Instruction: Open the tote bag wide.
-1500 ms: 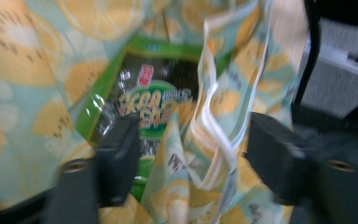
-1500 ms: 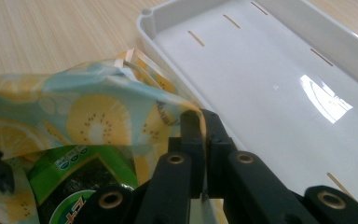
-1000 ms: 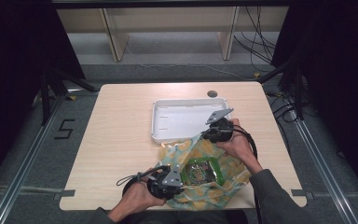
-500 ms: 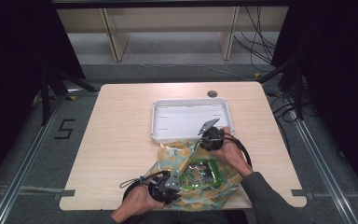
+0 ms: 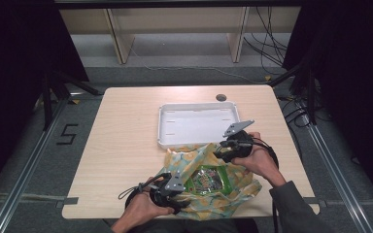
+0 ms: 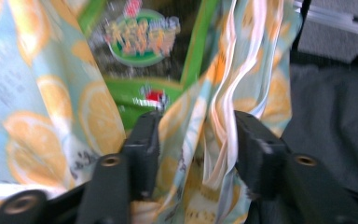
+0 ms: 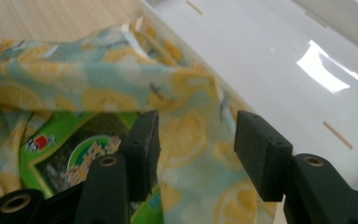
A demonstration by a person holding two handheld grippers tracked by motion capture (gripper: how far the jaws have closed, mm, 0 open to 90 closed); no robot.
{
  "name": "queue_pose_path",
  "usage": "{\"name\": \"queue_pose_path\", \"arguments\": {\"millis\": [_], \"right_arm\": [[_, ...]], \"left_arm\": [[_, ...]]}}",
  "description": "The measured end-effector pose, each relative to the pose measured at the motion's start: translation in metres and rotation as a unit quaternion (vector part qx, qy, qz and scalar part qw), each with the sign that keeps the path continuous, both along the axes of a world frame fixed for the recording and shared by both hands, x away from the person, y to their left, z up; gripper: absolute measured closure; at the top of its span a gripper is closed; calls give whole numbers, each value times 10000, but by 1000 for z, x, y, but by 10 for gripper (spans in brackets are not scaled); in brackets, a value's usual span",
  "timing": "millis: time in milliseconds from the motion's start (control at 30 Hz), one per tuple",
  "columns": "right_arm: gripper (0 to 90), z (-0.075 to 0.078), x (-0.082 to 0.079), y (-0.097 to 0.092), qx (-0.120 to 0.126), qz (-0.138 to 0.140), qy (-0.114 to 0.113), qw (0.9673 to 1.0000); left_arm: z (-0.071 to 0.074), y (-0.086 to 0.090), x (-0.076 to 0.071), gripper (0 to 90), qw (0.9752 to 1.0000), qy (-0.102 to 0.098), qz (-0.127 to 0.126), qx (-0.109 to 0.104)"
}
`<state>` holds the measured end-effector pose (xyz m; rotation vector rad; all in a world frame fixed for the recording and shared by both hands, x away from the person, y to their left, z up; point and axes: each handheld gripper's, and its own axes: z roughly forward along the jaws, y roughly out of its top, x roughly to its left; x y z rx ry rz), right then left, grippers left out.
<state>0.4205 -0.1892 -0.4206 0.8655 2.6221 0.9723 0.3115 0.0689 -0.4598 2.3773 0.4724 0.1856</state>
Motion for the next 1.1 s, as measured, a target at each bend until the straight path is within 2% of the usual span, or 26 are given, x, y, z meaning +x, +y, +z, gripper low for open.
{"name": "queue_pose_path", "arguments": {"millis": [33,67,100,133,200,233,300,333,367,433,467,533,567,633,733,800,833,867,933,1000,1033,1067,1100], "right_arm": [[495,-2,-1,-3,-84,48,64,9999],[500,-3,-4,-5,-185,-57,220,9996],[503,-8,-4,-5,-193,0,132,9997],[511,-11,-5,-7,-295,43,217,9993],[544,-18,-4,-7,-399,131,230,9989],[584,-22,-4,-5,-521,141,252,9982],[717,-28,-2,-3,-705,301,205,9968],[776,-30,-1,-1,-872,383,229,9952],[830,-32,1,0,-952,411,169,9945],[889,-33,6,2,-1119,366,51,9930],[900,-33,10,2,-1181,271,-26,9926],[900,-33,15,1,-1206,129,-103,9926],[900,-33,19,-2,-1266,124,-234,9916],[900,-34,26,-5,-1292,32,-353,9910],[900,-41,33,-10,-1336,-53,-291,9906],[900,-48,37,-10,-1413,-10,-301,9895],[900,-51,37,-9,-1428,-13,-190,9896],[900,-54,36,-7,-1500,-10,-104,9886],[855,-55,35,-5,-1498,-13,-73,9887],[754,-45,30,-6,-1299,-100,-88,9914],[711,-39,29,-8,-1248,-11,-140,9921],[692,-31,24,-8,-1107,-64,-192,9937],[665,-22,20,-10,-969,21,-228,9950]], "left_arm": [[1,-2,-1,471,10000,-52,45,-71],[3,-4,-1,460,9999,-108,-33,-51],[3,-8,-2,448,9998,-92,11,-151],[2,-12,-1,438,9998,-153,-53,-128],[1,-16,-1,430,9998,-127,-36,-130],[-2,-25,3,424,9994,-99,-309,156],[-7,-33,2,434,9991,-74,-384,160],[-11,-39,2,473,9986,-104,-481,179],[-13,-42,1,557,9977,-89,-609,288],[-20,-48,0,698,9970,-112,-679,366],[-21,-48,0,755,9958,-139,-763,494],[-22,-47,-4,847,9954,-54,-806,514],[-22,-46,-6,864,9947,-70,-869,544],[-23,-43,-12,876,9939,-24,-939,580],[-28,-40,-19,877,9922,18,-1039,688],[-30,-40,-18,873,9915,57,-1053,759],[-31,-40,-18,864,9934,75,-953,637],[-29,-40,-16,843,9939,108,-894,631],[-27,-38,-13,750,9960,227,-687,534],[-23,-34,-11,663,9973,138,-535,487],[-20,-33,-10,657,9972,88,-534,516],[-20,-32,-10,658,9978,84,-456,470],[-20,-32,-9,664,9981,50,-408,466]]}}
